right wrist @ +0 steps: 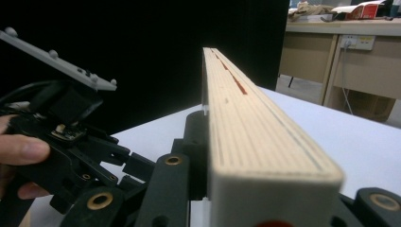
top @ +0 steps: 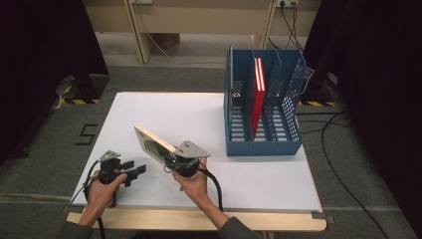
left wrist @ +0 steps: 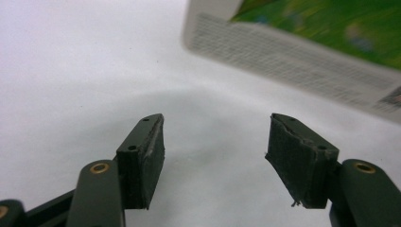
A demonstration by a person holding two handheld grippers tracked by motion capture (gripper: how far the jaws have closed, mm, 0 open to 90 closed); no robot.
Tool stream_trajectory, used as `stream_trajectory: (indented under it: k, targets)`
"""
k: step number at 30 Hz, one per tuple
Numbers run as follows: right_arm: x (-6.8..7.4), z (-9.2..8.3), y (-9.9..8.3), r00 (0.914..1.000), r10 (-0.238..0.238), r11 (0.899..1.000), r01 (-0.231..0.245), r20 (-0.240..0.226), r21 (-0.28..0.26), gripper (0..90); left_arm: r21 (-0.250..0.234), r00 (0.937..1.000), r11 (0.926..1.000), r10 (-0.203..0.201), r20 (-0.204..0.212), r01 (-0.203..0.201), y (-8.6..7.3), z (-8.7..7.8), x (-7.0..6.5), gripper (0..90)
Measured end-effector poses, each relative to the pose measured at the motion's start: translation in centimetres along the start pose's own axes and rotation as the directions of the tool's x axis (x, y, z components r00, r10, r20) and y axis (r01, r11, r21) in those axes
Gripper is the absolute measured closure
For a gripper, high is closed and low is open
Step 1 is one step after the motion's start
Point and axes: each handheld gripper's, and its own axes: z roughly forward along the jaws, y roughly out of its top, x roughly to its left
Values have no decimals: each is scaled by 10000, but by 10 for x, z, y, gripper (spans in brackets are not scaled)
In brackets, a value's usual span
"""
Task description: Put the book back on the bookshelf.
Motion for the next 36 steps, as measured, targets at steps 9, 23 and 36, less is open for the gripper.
stream_trajectory:
  k: [9,23,36]
  targets:
    - [-24,-66,18,9997,54,10000,-55,226,20,762,230,9990,9994,283,-349,-275,-1,2,3,360]
    - [-62,-170,12,9842,-8,9999,-19,1772,151,763,559,9951,9953,818,-556,-787,-2,5,-2,312]
    - [-85,-254,15,9408,357,9990,-247,3372,-369,762,793,9840,9869,1483,-990,-1407,-8,-2,-7,168]
